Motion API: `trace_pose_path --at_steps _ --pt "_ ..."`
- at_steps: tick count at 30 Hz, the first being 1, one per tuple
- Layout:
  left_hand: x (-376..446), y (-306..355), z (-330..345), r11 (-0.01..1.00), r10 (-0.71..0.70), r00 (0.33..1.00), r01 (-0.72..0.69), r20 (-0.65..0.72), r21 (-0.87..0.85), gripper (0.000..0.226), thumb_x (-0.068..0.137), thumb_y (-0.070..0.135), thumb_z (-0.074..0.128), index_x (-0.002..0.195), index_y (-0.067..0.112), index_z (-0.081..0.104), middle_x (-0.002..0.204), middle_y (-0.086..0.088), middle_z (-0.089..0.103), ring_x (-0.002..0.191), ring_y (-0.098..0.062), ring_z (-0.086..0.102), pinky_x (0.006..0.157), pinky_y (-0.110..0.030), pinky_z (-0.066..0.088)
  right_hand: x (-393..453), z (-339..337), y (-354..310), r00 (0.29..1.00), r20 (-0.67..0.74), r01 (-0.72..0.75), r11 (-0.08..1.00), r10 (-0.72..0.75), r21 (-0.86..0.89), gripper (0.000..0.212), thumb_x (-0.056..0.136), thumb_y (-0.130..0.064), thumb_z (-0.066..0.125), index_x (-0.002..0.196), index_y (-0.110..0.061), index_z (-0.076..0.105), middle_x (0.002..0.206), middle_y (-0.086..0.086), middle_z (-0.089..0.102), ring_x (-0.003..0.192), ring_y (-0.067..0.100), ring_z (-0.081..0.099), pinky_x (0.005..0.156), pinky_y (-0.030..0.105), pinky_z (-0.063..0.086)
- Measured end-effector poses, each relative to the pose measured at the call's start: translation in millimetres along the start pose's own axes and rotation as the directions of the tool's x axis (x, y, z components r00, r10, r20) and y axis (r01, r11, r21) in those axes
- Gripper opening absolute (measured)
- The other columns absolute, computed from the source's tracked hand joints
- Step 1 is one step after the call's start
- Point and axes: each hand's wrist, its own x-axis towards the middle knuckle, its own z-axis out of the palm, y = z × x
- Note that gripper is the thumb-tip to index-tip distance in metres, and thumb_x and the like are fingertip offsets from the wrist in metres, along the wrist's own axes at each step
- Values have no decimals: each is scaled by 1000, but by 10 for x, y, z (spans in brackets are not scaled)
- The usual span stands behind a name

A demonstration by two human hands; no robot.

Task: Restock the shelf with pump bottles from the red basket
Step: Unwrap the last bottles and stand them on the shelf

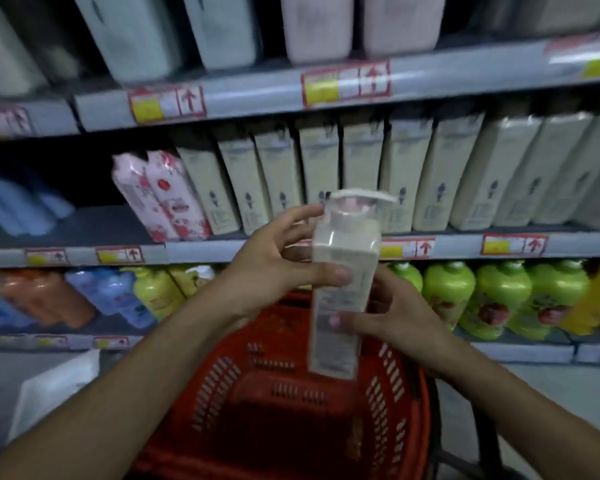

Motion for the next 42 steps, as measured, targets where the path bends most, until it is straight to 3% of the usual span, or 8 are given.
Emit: trace_pose_path --at_steps 6,10,14,18,27,32,38,42 --pt "116 775 465 969 242 968 -238 -67 58 45 76 12 85 117 24 70 111 4 78 98 -16 76 83 -35 63 -226 -534 -905 961 -255 134 987 -107 93 73 62 -22 92 127 -23 58 118 0 76 110 18 72 93 40 59" --pt "256 1066 870 945 324 945 -322 -41 48 50 71 24 91 109 49 71 101 15 79 92 -6 75 76 -22 60 -425 -1065 -1322 929 -325 196 980 -180 18 78 63 -28 93 126 -24 48 119 -4 75 112 17 72 92 36 60" --pt "523 1276 1293 957 288 953 -284 90 -50 62 59 29 98 114 39 73 97 3 81 90 -13 77 76 -26 62 -671 -1618 -1612 897 -337 276 958 -286 -79 76 67 -39 89 129 -29 47 127 -8 71 117 11 68 91 22 56" --pt "840 1469 1894 948 318 936 -315 149 -40 66 69 -3 88 118 37 69 94 6 81 84 -15 78 71 -24 61 -812 -2173 -1766 824 -417 336 923 -384 -187 64 76 -41 84 130 -26 53 126 -2 73 117 15 69 92 27 57" --pt "1554 2050 2913 878 476 879 -474 34 -65 52 88 15 77 119 53 62 98 14 79 90 -5 76 85 -35 62 -623 -3318 -2239 811 -467 349 932 -352 -95 38 92 -27 68 129 -20 66 124 11 73 117 33 69 95 50 57" --pt "1786 2212 3168 843 528 845 -534 -86 -62 50 87 17 78 132 35 65 101 19 78 93 2 73 86 -33 62 -482 -3595 -2426 805 -465 368 925 -368 -95 34 95 -20 64 129 -19 65 120 9 75 110 28 72 74 30 61" --pt "2026 2453 3321 790 610 768 -607 -196 84 43 90 23 73 127 43 64 102 20 76 94 6 70 86 -27 61 -183 -3779 -2477 662 -569 446 867 -488 -223 40 92 -25 65 131 -19 65 132 12 66 123 27 65 105 49 52" --pt "2224 2515 3366 786 617 747 -603 -247 137 39 91 21 72 123 42 65 101 17 77 93 4 70 83 -25 61 48 -3891 -2445 632 -573 455 849 -521 -269 42 92 -32 65 134 -29 64 137 16 53 121 24 64 102 44 55"
